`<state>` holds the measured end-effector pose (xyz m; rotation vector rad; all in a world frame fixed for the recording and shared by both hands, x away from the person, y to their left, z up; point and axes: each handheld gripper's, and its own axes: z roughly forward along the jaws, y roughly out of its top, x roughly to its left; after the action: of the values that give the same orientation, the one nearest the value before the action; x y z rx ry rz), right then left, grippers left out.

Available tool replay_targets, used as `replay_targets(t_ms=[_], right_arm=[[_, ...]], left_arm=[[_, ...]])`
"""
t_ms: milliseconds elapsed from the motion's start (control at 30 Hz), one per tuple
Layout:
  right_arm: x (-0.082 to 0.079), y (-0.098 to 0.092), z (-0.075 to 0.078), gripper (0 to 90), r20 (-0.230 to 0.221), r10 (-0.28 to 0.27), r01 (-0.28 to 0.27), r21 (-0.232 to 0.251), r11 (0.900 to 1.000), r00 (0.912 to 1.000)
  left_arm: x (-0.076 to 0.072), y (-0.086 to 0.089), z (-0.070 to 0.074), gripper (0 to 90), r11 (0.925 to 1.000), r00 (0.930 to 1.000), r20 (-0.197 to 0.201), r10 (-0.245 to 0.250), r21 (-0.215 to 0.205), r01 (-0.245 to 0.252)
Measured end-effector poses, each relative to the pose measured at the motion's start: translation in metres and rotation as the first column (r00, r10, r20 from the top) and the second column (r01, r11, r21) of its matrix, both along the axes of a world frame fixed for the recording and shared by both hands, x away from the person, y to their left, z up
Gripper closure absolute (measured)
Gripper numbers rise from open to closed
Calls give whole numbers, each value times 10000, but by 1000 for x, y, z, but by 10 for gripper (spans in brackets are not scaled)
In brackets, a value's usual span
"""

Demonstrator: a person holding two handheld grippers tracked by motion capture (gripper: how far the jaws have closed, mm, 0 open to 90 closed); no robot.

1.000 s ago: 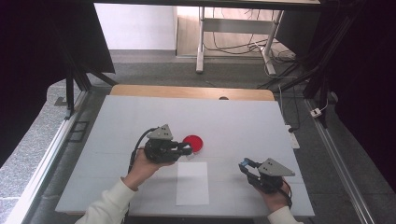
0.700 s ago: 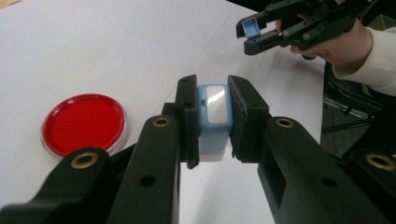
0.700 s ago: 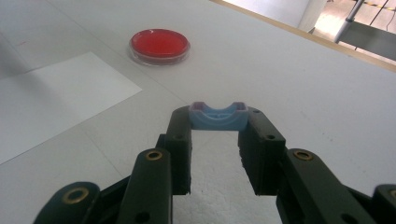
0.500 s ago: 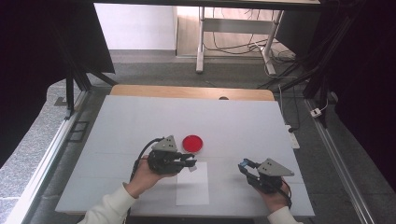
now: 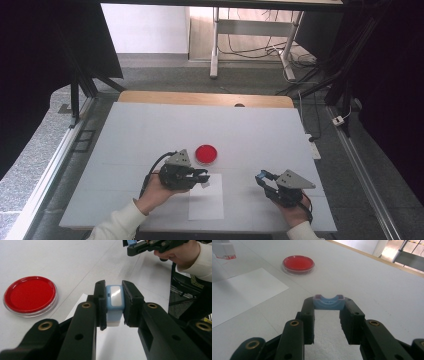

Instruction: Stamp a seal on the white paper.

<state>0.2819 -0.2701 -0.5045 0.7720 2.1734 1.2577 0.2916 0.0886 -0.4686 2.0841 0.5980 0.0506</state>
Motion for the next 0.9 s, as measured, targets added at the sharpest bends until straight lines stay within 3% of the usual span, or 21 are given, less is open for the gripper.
replay_targets(t_ms=[900], right_arm=[[0,0,-1,652,-18,37,-37,-46,10000,10000]], left_arm=[[3,-13,-35,745,9975,9998,-22,191,683,-189]])
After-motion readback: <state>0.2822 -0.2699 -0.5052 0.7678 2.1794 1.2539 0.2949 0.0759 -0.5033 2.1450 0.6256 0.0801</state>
